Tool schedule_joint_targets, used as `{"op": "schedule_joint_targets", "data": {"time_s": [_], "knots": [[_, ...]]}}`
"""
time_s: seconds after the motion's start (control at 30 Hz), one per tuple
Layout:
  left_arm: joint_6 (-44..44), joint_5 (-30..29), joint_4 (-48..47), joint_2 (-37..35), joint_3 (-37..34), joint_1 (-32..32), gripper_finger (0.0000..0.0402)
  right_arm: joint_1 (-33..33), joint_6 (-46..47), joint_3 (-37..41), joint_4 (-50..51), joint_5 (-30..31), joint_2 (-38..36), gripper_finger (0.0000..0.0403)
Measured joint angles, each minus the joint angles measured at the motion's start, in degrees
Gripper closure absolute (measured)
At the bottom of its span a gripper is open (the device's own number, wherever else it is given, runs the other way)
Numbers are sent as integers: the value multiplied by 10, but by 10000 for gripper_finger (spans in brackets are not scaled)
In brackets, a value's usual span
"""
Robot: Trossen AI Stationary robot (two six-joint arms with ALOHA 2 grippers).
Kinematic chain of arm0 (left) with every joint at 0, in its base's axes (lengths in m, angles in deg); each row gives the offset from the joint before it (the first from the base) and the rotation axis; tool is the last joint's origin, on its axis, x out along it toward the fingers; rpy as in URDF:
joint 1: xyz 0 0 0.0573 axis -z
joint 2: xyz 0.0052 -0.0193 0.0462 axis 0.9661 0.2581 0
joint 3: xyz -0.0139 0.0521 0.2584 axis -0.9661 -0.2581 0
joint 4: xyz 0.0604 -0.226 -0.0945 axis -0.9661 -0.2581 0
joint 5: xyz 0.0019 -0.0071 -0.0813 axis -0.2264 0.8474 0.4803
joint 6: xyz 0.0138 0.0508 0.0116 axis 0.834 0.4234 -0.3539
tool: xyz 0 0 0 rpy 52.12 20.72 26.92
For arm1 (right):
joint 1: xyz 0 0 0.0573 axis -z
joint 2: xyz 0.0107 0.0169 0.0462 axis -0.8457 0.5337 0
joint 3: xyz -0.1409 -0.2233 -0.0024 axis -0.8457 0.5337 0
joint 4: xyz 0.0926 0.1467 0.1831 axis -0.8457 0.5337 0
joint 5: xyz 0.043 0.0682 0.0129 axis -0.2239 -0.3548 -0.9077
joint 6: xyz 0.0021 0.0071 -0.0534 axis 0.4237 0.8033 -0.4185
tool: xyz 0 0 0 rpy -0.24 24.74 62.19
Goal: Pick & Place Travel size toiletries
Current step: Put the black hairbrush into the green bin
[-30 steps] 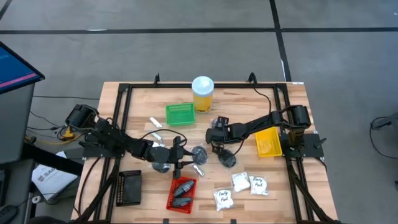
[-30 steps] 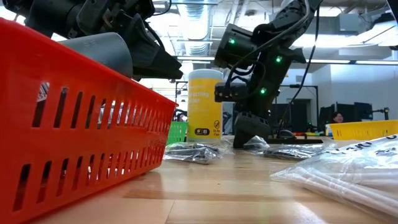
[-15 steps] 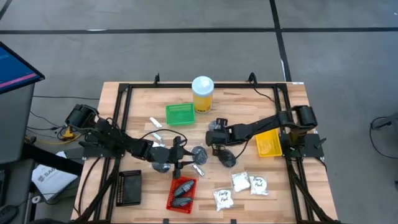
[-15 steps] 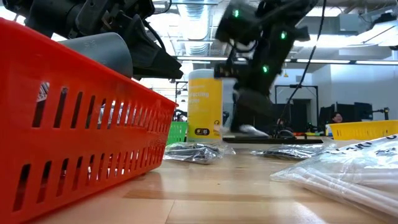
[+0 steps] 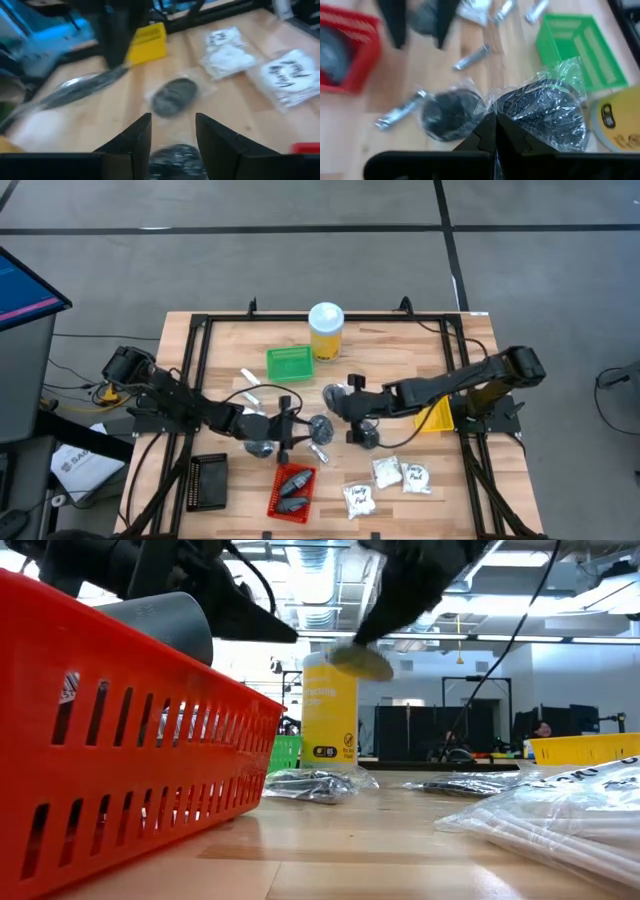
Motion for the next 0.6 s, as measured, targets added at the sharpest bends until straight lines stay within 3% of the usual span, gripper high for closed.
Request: {"op": "schedule_joint_targets", "data": {"time_s": [0.33, 0.6], "knots": [[216, -22, 2, -76, 0, 0, 259, -14, 15, 0, -41, -52, -7, 403], [292, -51, -1, -70, 0, 0, 234, -14, 16, 0, -67, -96, -5, 403]]}}
